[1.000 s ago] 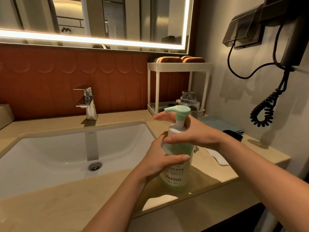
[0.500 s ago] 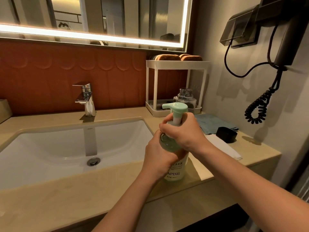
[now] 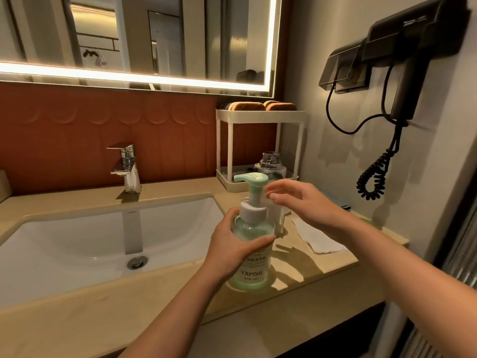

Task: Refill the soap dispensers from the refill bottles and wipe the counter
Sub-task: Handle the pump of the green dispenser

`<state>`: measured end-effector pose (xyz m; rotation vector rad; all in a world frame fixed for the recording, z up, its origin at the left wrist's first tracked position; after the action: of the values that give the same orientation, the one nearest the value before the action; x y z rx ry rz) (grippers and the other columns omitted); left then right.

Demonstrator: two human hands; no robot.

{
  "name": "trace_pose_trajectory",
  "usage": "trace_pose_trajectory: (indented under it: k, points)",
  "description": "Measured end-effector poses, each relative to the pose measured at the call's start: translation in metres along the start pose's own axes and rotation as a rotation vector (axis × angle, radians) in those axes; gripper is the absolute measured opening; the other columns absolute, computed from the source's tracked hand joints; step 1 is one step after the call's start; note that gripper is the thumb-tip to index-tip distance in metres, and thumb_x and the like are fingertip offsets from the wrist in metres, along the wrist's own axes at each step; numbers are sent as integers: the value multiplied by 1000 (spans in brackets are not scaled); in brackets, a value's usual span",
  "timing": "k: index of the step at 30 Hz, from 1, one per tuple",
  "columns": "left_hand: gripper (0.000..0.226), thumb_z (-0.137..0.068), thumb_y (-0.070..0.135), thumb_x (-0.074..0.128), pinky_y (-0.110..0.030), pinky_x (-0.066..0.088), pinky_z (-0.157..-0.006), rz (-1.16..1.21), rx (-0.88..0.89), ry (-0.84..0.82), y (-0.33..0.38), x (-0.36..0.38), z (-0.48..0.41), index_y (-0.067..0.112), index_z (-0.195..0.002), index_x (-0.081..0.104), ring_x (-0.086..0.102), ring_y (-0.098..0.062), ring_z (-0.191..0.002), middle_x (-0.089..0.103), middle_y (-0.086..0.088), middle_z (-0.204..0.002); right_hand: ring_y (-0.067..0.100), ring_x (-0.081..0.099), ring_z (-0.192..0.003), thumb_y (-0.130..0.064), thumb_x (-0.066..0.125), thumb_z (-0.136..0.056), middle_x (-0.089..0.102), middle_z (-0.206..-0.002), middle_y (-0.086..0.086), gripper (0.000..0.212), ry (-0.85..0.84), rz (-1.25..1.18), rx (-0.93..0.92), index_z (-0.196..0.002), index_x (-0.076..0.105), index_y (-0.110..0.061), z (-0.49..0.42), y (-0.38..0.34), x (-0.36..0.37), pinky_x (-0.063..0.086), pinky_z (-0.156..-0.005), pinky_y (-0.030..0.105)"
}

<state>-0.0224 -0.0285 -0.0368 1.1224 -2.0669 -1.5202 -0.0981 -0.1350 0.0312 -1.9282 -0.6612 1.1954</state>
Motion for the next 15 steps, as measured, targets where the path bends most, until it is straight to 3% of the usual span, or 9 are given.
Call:
trace_pose_trajectory:
  k: [3,5,10,15]
  points:
    - [55,-64,30,81,-28,49,-78,21,-31,56,-4,-9,-12,32,-109,51,59,-10,-96,61,10,-104,5,55,-106,-23,54,-93,62,-112,-5,19,66,68,53,-110,60,-22,-1,20,-20,42,-77,16]
    - [52,-66,28,80,-29,49,-77,28,-53,102,-7,-15,-23,30,-108,50,58,-12,-96,61,8,-103,10,56,-106,-21,55,-92,63,-108,-4,13,116,84,102,-102,62,-23,-4,34,-34,42,-80,22]
    - [58,-66,29,81,-43,48,-90,22,-94,170,-21,-26,-57,26,-114,48,57,-20,-102,59,0,-111,16,57,-106,-20,58,-90,63,-106,0,10,167,120,218,-99,61,-21,-13,67,-54,40,-83,27]
    - [62,-70,32,78,-41,43,-88,49,-140,231,-39,-34,-99,24,-120,43,51,-21,-105,53,1,-114,15,52,-109,-36,65,-83,52,-121,-1,54,109,100,274,-130,42,-25,-26,88,-47,42,-84,27]
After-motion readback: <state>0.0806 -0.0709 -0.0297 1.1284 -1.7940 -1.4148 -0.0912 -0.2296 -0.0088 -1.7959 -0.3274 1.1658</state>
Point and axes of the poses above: each hand's wrist, its own z-axis away from the middle knuckle, its own x-axis out of the palm, y = z × x, the point moved 9 cm from there along -z, towards the middle knuckle
